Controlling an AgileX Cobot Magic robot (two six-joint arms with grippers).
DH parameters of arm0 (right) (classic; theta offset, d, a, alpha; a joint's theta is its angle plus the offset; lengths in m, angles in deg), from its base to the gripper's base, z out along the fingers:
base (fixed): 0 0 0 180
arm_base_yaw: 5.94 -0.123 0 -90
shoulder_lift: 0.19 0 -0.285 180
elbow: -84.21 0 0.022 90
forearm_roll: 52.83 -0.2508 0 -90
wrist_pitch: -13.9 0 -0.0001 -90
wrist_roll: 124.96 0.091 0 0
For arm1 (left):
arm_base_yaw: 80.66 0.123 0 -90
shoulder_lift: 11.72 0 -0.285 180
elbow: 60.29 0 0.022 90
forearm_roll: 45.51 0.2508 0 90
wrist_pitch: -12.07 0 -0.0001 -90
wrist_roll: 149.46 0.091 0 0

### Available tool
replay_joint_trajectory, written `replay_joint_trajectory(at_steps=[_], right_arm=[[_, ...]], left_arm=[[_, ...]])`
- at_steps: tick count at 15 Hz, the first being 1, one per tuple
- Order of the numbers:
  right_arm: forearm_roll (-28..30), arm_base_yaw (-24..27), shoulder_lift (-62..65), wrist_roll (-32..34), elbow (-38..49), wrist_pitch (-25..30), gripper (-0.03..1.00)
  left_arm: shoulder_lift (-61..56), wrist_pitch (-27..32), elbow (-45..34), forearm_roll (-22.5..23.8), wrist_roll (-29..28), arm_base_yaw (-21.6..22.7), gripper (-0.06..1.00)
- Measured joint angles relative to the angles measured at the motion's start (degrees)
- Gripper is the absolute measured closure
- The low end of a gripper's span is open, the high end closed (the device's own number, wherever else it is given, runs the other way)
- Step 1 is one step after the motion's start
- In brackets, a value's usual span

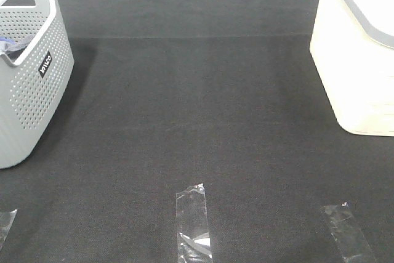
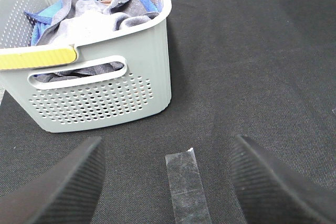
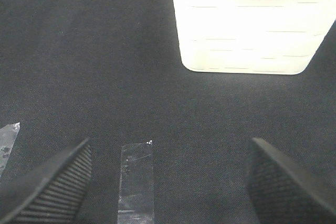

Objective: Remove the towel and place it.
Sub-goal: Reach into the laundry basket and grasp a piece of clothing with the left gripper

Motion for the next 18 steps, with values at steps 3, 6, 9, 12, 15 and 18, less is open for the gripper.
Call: replay_joint_trajectory(at_steps=[3, 6, 9, 12, 15, 18], right_arm=[[0.0, 0.0, 0.0, 0.0, 0.0, 0.0, 0.21], [0.0, 0.0, 0.0, 0.0, 0.0, 0.0, 0.21], [0.0, 0.0, 0.0, 0.0, 0.0, 0.0, 0.21], [0.0, 0.0, 0.0, 0.0, 0.0, 0.0, 0.21], [0.0, 0.0, 0.0, 0.0, 0.0, 0.0, 0.21], [0.0, 0.0, 0.0, 0.0, 0.0, 0.0, 0.21]], left_arm=[[0.0, 0.0, 0.0, 0.0, 0.0, 0.0, 0.29], [0.0, 0.0, 0.0, 0.0, 0.0, 0.0, 0.29], [0.0, 0.0, 0.0, 0.0, 0.0, 0.0, 0.29], [0.0, 0.0, 0.0, 0.0, 0.0, 0.0, 0.29], [0.0, 0.0, 0.0, 0.0, 0.0, 0.0, 0.29], [0.0, 0.0, 0.0, 0.0, 0.0, 0.0, 0.29]])
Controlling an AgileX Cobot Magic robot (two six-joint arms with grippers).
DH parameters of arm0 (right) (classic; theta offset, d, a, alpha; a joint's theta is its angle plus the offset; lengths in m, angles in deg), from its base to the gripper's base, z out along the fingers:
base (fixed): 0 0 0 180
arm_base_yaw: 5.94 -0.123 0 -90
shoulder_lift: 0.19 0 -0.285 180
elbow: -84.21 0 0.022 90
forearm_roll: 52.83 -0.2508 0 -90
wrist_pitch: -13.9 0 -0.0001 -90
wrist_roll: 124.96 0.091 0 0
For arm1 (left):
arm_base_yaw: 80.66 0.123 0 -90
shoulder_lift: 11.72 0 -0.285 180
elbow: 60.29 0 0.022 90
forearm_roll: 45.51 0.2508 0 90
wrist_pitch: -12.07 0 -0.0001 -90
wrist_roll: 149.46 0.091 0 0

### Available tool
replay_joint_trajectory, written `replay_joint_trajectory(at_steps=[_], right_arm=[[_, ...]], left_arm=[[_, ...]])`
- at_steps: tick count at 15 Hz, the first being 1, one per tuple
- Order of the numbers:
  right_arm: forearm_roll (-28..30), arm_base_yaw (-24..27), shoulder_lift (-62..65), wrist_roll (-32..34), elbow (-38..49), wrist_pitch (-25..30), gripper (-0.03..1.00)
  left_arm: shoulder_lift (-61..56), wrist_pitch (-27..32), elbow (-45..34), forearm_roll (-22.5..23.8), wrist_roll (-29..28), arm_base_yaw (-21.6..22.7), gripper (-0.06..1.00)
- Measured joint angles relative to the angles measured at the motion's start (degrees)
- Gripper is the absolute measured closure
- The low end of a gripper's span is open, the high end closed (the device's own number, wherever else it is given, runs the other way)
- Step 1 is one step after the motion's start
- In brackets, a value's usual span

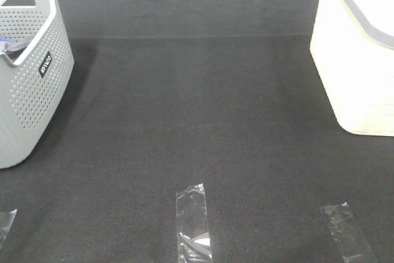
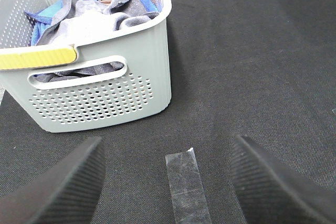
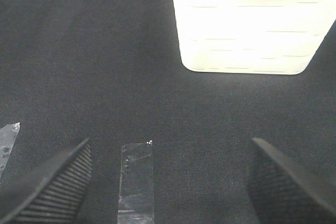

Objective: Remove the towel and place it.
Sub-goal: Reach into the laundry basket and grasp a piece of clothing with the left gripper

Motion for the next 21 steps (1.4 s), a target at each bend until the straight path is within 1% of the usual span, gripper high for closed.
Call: replay_joint_trajectory(at_steps=[21], right_arm=[[0.0, 0.0, 0.0, 0.0, 0.0, 0.0, 0.21]], left_arm=[[0.0, -0.2, 0.1, 0.2, -0.2, 0.0, 0.29]])
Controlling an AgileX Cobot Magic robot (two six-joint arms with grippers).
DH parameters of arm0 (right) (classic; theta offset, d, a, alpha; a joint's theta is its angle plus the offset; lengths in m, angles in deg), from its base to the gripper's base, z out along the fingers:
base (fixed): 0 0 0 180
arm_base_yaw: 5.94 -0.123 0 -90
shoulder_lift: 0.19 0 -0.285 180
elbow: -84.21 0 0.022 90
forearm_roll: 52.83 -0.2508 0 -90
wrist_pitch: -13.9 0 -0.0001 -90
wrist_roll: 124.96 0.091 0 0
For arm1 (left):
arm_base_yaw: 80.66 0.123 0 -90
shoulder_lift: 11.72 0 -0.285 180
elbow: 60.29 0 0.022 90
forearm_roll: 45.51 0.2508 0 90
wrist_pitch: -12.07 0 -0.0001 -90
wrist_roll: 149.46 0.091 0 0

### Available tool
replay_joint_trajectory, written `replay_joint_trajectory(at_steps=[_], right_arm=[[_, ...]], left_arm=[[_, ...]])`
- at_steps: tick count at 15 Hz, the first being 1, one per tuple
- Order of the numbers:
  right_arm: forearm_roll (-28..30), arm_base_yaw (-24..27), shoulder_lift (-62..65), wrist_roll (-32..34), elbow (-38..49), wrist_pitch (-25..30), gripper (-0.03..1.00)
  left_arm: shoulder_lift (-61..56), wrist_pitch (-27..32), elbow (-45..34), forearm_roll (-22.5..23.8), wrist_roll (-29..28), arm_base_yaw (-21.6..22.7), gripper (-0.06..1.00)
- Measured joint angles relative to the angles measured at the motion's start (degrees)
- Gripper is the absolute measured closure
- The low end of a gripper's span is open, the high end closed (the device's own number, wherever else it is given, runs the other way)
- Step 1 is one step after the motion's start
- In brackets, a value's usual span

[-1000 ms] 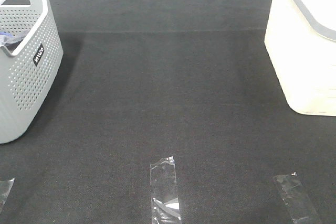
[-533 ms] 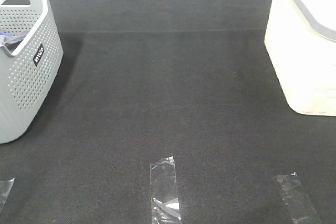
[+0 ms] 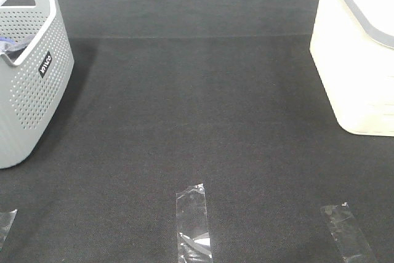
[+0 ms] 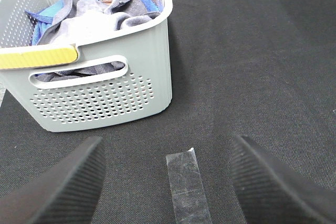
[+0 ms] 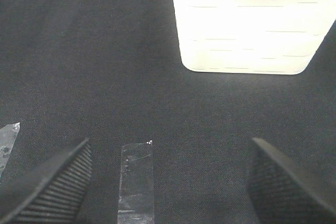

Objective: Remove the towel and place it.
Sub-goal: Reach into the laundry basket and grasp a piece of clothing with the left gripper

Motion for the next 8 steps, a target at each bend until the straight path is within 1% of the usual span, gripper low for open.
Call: replay_joint_trajectory(at_steps=[2, 4, 5, 6, 8], right_arm=[[0.0, 0.0, 0.0, 0.0, 0.0, 0.0, 0.21], [0.0, 0.0, 0.0, 0.0, 0.0, 0.0, 0.21], [0.0, 0.0, 0.0, 0.0, 0.0, 0.0, 0.21], [0.0, 0.0, 0.0, 0.0, 0.0, 0.0, 0.21], [0.0, 0.0, 0.0, 0.0, 0.0, 0.0, 0.21]], left_arm=[[3.1, -5.3, 1.7, 1.8, 0.0, 0.0, 0.29], [9.3, -13.0, 2.3, 3.8, 0.0, 0.0, 0.29], [11.3, -14.7, 2.3, 4.4, 0.0, 0.0, 0.29], [17.8, -20.2, 2.3, 4.7, 0.0, 0.0, 0.29], [27.7, -26.3, 3.4, 4.7, 0.0, 0.0, 0.29]])
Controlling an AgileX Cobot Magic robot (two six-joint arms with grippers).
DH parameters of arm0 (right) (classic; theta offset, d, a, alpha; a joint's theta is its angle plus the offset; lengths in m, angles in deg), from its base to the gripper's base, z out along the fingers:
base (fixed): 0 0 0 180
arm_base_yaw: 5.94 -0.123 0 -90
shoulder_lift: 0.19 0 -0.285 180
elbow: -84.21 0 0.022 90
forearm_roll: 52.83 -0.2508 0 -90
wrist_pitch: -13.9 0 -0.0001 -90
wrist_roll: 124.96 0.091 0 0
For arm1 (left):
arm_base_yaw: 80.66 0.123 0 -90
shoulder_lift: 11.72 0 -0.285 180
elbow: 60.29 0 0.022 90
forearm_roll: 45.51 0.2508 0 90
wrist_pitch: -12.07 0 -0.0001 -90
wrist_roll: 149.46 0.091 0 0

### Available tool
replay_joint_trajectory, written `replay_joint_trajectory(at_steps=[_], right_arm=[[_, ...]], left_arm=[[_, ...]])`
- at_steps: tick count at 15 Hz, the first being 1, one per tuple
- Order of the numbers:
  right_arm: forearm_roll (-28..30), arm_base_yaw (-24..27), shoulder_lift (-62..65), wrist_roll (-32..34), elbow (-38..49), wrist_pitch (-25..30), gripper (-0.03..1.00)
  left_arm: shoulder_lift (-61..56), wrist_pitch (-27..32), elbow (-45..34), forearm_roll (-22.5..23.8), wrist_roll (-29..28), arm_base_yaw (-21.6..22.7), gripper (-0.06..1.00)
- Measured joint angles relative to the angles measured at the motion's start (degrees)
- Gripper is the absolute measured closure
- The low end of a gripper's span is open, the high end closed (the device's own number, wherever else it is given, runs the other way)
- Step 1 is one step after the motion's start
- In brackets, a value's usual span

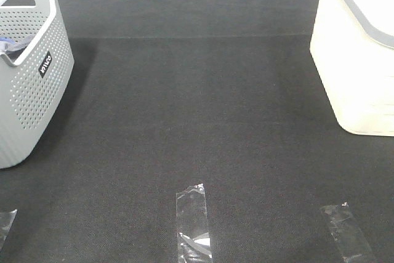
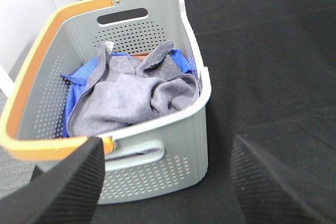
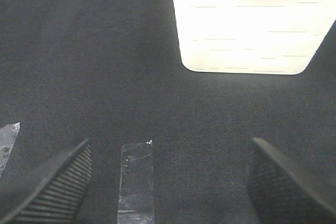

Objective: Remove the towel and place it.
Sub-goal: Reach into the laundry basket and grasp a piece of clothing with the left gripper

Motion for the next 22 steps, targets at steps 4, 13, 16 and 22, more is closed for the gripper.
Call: replay_joint_trajectory(at_steps=[4, 13, 16, 22], right_arm=[[0.0, 0.0, 0.0, 0.0, 0.0, 0.0, 0.21], [0.0, 0.0, 0.0, 0.0, 0.0, 0.0, 0.21], [0.0, 0.0, 0.0, 0.0, 0.0, 0.0, 0.21], [0.0, 0.0, 0.0, 0.0, 0.0, 0.0, 0.21]], left_arm=[[15.0, -2.5, 6.1, 0.6, 0.0, 0.0, 0.29], [56.3, 9.9, 38.5, 12.7, -13.8, 0.0, 0.31], [66.7, 16.0, 49.0, 18.9, -17.1, 0.0, 0.31], [84.3, 22.9, 70.1, 20.3, -19.1, 0.9, 0.31]])
